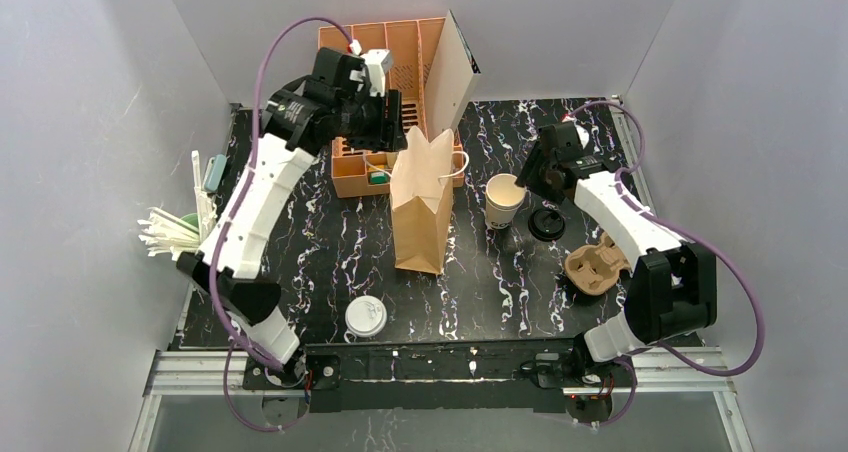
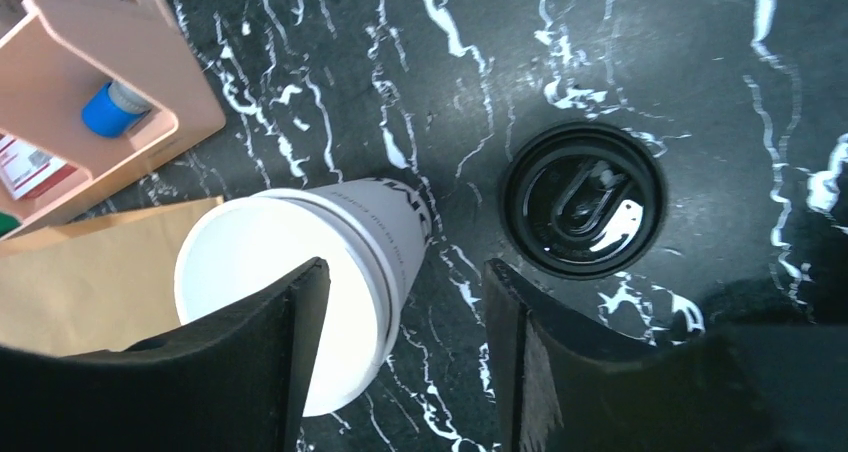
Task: Pack the takeout coffee
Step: Place the takeout bag at the center of the board.
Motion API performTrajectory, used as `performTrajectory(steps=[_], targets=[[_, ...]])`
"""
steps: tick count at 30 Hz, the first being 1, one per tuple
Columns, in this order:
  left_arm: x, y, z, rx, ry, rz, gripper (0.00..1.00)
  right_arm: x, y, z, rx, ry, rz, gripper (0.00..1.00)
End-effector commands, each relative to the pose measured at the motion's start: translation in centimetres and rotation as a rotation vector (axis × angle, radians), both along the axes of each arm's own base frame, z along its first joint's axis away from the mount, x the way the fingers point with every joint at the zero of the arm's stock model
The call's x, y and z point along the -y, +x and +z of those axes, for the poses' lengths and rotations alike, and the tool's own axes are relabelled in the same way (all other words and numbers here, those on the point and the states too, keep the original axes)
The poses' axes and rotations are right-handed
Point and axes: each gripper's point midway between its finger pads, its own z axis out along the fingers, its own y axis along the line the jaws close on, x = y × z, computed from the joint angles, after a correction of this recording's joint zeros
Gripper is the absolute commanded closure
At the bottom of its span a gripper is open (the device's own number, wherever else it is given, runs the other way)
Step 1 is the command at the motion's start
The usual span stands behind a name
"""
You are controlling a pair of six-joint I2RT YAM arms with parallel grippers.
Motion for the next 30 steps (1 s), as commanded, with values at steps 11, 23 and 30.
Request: performTrajectory(steps=[11, 23, 30], targets=[[-3.9, -5.1, 6.4, 0.236, -0.141, 0.080, 0.40, 11.2, -4.5, 3.3, 0.023, -0.136, -0.484, 0.19], [1.6, -10.3, 6.3, 0.148, -0.408, -0.216, 0.47, 14.9, -9.9, -0.7, -0.125, -0.001, -0.591, 0.23], [5.6, -13.2, 5.4, 0.162, -0.359, -0.329, 0.46, 15.5, -9.1, -2.1, -0.156, -0.043, -0.589, 0.32]])
